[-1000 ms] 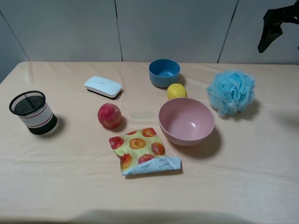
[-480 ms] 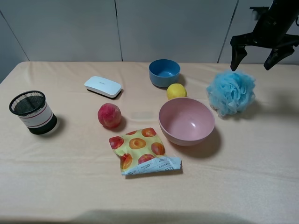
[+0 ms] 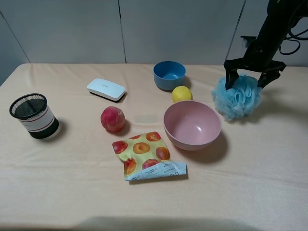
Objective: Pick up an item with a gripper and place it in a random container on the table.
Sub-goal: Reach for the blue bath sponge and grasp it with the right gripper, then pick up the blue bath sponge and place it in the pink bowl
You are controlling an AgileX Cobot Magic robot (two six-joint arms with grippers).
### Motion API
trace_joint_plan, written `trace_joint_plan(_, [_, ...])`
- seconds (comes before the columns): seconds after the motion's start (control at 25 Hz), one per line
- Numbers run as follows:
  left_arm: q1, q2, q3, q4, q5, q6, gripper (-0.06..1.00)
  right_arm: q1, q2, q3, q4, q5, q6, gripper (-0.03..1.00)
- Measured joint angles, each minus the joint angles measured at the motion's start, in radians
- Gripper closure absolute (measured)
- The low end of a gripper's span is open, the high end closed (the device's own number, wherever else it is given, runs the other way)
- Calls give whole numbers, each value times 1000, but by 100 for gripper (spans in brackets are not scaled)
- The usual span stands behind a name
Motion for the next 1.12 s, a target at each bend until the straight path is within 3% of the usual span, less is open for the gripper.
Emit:
trace_joint_plan(0.68, [0, 0, 0, 0, 0, 0, -5, 3, 120, -8, 39, -70, -8, 27])
trace_joint_plan(0.76, [0, 0, 0, 0, 0, 0, -5, 3, 121, -9, 45, -70, -10, 34])
trace_joint_plan(0.88, [0, 0, 0, 0, 0, 0, -5, 6, 122, -9, 54, -72, -11, 52])
trace_joint_plan(1.12, [0, 0, 0, 0, 0, 0, -5, 9, 122, -11, 52, -74, -11, 53])
